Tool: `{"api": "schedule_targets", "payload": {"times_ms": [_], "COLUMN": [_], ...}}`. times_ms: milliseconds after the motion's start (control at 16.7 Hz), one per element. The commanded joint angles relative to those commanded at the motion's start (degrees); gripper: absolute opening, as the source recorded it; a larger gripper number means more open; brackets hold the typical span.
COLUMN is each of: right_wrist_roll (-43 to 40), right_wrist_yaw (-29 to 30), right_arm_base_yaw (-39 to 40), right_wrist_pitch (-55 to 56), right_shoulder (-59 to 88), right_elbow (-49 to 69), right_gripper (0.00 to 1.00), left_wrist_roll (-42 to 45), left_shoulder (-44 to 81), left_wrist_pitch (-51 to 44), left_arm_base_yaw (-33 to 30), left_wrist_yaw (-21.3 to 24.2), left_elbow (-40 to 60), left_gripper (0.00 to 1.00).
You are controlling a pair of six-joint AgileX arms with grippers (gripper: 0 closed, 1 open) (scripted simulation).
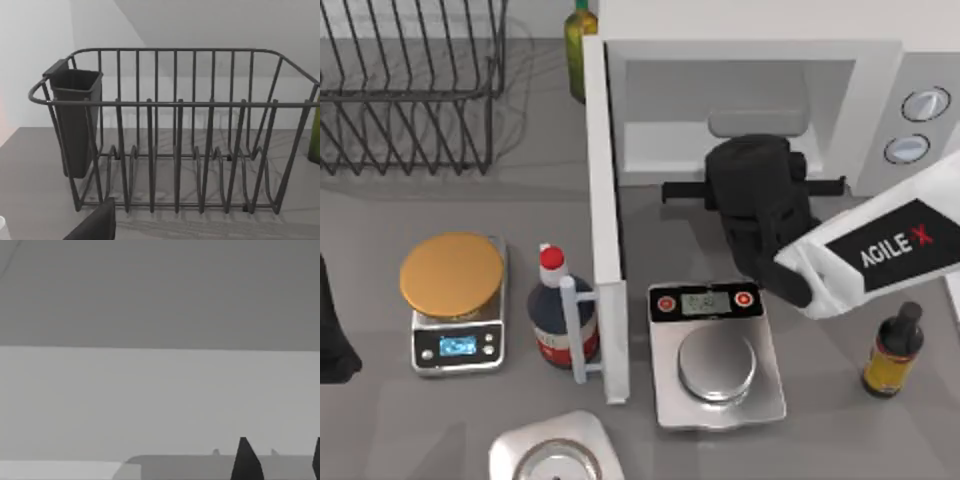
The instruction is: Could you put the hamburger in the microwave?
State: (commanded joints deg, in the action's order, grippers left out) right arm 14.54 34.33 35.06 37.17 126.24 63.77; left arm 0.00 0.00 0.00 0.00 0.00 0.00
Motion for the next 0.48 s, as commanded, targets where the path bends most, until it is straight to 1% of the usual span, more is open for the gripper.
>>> {"api": "schedule_targets", "payload": {"times_ms": [360, 480], "right_wrist_roll": [0.43, 0.02], "right_wrist_yaw": [0.30, -0.86], "right_arm_base_yaw": [-0.11, -0.60], "right_wrist_pitch": [0.30, 1.12], "right_shoulder": [-0.15, 0.29], "right_elbow": [-0.74, 1.21], "right_gripper": [0.00, 0.00], "left_wrist_roll": [0.00, 0.00], "left_shoulder": [0.00, 0.00], "left_wrist_pitch": [0.00, 0.00], "left_arm_base_yaw": [0.00, 0.00], "left_wrist_yaw": [0.00, 0.00], "left_elbow": [0.00, 0.00], "left_gripper": [1.00, 1.00]}}
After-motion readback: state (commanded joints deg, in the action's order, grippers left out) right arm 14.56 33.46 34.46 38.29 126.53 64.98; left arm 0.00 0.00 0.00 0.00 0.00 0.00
